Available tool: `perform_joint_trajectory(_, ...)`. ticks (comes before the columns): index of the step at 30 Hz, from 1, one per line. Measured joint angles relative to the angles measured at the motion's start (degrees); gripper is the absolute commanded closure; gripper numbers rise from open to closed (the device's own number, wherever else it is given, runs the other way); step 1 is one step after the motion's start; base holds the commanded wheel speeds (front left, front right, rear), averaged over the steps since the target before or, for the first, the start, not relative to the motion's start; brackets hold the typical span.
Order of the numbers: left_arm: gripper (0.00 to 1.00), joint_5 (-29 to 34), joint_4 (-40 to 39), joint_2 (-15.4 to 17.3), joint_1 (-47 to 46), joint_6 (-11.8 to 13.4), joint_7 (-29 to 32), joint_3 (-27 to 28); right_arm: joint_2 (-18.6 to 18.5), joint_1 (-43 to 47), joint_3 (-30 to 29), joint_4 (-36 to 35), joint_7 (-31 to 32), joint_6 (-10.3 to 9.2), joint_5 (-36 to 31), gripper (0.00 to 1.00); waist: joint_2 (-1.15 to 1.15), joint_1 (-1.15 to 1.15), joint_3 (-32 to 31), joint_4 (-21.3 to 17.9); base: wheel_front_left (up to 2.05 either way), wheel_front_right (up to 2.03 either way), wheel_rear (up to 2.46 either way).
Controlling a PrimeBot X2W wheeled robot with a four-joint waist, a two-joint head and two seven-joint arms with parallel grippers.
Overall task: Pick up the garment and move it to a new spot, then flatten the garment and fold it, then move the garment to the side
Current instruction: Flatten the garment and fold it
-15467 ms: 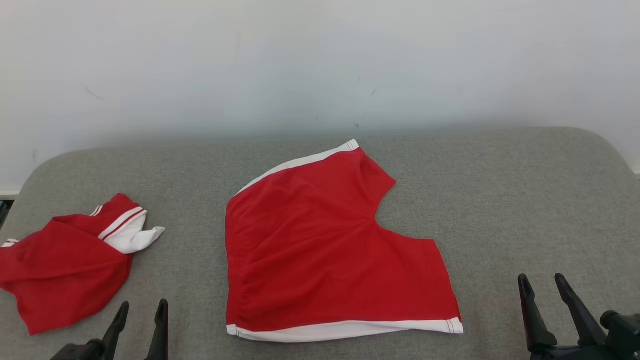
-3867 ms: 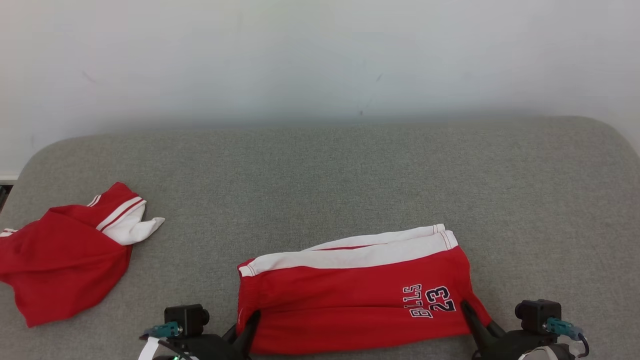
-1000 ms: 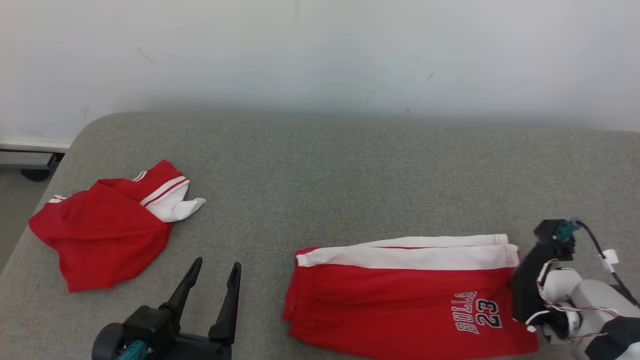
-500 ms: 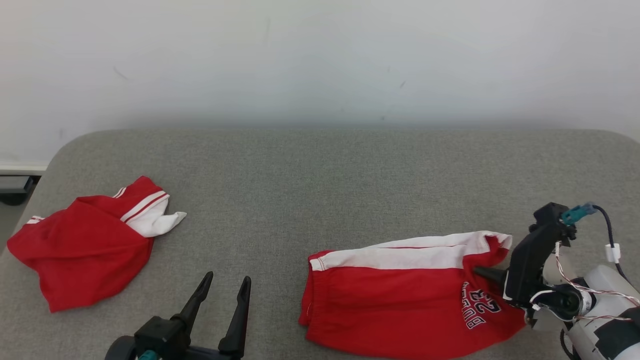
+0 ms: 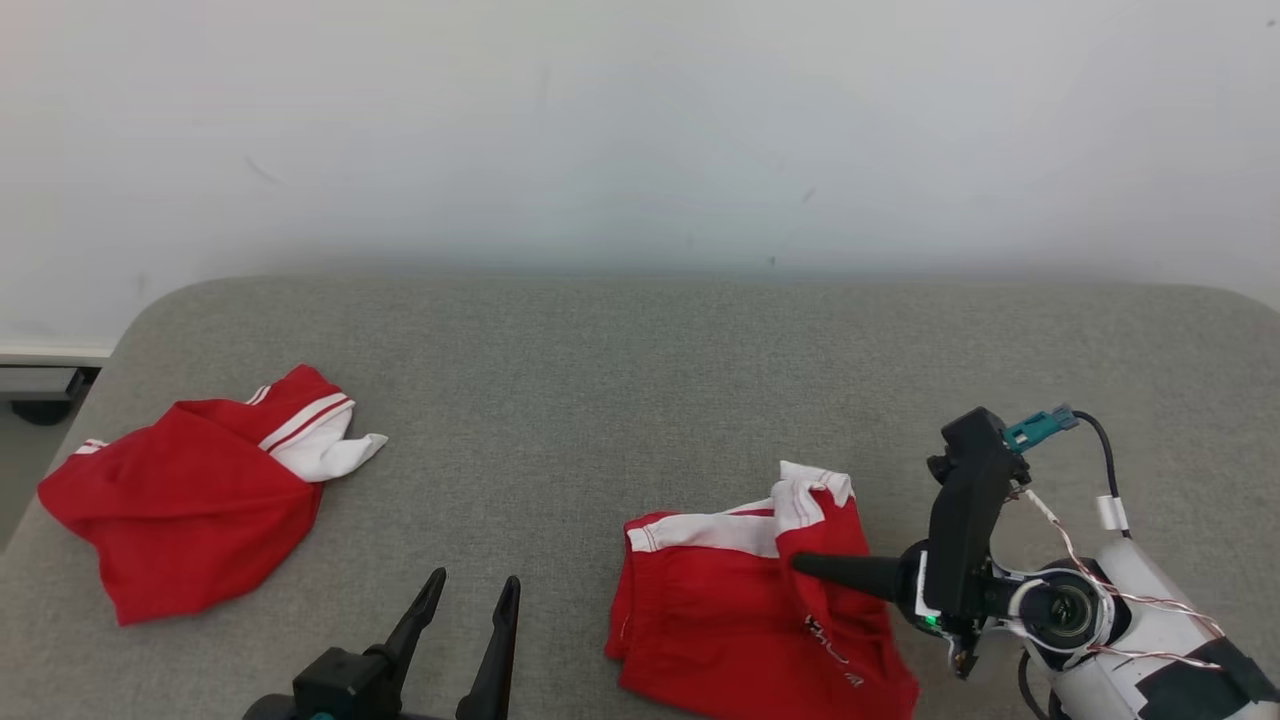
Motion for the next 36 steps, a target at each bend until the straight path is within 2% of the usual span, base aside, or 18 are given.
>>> perform_joint_trajectory(4,0.0,0.0,0.05,-0.02,-0.02,0.0,0.26,-0.03,0.96,0.55,-0.09,-2.63,0.42,-0.98,0.44,1.0,0.0,0.0,0.01,0.91,0.0,0.0,0.0)
perform_joint_trajectory(11,0.0,-0.01,0.08,-0.14,-0.1,0.0,0.33,0.04,2.56,0.58,0.27,-4.56,0.01,-4.65,-0.09,1.0,0.0,0.0,0.53,2.66,0.0,0.0,0.0)
perform_joint_trajectory(19,0.0,-0.1,0.13,-0.79,-0.66,0.0,0.33,0.13,2.74,0.53,1.05,-3.58,-2.23,-8.75,-3.93,1.0,0.0,0.0,1.71,4.53,0.0,0.0,0.0)
perform_joint_trajectory(28,0.0,-0.37,0.59,-1.0,-1.58,0.0,0.33,0.53,5.05,0.0,1.41,-2.7,-3.77,-9.91,-4.32,1.0,0.0,0.0,2.92,6.21,0.0,0.0,0.0)
perform_joint_trajectory(33,0.0,-0.4,1.12,-1.47,-2.68,-0.02,0.32,0.45,5.04,-0.78,1.3,-2.09,-4.55,-10.43,-4.7,1.0,0.0,0.0,3.16,6.89,0.0,0.0,0.0)
perform_joint_trajectory(34,0.0,-0.43,1.25,-1.47,-2.66,-0.02,0.32,0.45,5.15,-0.79,1.16,-1.92,-4.94,-10.43,-4.74,0.96,0.0,0.0,3.2,6.97,0.0,0.0,0.0)
perform_joint_trajectory(35,0.0,-0.43,1.47,-1.46,-2.66,-0.02,0.32,0.46,5.33,-0.79,1.05,-1.81,-5.11,-10.43,-4.72,0.89,0.0,0.01,3.22,7.03,0.0,0.0,0.0)
perform_joint_trajectory(36,0.0,-0.44,1.59,-1.48,-2.66,-0.02,0.32,0.46,5.45,-0.79,0.99,-1.71,-5.15,-10.43,-4.69,1.0,0.0,0.0,3.23,7.08,0.0,0.0,0.0)
